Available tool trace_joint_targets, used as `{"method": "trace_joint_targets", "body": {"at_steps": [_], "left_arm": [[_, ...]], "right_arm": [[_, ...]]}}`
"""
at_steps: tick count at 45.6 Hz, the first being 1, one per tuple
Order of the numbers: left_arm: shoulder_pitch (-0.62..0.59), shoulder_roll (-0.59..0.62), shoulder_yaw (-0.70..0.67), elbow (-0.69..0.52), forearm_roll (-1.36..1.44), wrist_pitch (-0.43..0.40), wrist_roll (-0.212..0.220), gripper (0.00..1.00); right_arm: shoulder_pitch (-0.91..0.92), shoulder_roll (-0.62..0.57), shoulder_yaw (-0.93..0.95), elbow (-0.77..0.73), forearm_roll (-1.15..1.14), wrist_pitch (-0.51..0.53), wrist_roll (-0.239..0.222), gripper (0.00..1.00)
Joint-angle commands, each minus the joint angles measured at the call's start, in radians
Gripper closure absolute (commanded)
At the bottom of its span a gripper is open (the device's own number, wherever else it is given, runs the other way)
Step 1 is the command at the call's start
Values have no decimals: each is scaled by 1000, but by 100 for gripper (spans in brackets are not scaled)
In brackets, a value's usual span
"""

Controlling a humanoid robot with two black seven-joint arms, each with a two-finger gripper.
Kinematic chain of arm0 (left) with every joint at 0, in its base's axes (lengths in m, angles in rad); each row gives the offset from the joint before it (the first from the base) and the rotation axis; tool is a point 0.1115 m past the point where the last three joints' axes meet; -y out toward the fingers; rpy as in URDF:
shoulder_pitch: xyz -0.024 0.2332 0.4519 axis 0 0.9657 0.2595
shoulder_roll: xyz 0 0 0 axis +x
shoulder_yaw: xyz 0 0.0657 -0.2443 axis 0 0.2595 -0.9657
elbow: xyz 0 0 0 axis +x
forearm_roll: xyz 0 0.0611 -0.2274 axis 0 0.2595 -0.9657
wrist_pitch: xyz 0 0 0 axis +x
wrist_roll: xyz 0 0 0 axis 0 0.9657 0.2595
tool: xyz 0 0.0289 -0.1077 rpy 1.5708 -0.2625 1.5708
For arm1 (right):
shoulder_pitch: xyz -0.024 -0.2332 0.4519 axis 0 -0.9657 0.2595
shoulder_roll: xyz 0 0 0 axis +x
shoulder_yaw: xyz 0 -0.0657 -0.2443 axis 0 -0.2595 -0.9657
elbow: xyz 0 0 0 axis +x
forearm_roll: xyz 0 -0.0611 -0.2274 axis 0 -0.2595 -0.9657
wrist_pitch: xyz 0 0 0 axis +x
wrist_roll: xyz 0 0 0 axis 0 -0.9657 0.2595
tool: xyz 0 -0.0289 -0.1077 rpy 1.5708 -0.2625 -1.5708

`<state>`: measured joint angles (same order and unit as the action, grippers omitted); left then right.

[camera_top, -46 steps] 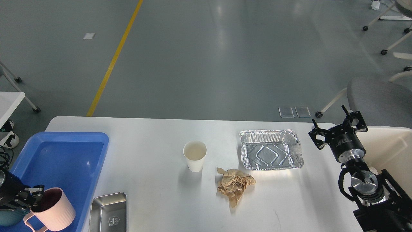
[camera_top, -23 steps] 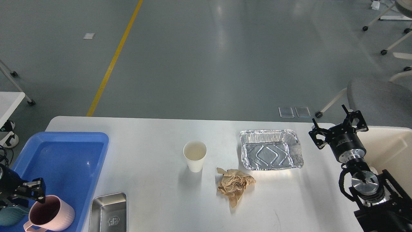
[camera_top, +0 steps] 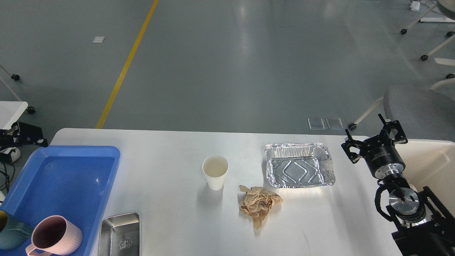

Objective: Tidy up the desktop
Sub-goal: 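Raise the left gripper away from the blue bin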

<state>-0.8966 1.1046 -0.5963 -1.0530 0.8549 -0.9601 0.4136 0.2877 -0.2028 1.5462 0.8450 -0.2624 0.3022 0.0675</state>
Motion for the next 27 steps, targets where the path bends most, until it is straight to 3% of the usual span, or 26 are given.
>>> {"method": "trace_joint_targets", "body": {"at_steps": [1, 10, 15, 21, 27], "left_arm": [[8, -11, -46, 11, -13, 0, -5, 2], [11, -35, -57, 19, -89, 0, -27, 2], [19, -69, -83, 19, -93, 136, -68, 2], [41, -111, -86, 18, -89, 403, -218, 2], [94, -152, -77, 7, -80, 567, -378, 2]], "right_arm": [[1, 0, -3, 0, 0, 0, 0, 0], [-2, -15, -3, 0, 0, 2, 0, 0], [-9, -15, -2, 0, 0, 2, 0, 0], [-10, -15, -2, 0, 0, 2, 0, 0], [-10, -15, 0, 0, 0, 2, 0, 0]]}}
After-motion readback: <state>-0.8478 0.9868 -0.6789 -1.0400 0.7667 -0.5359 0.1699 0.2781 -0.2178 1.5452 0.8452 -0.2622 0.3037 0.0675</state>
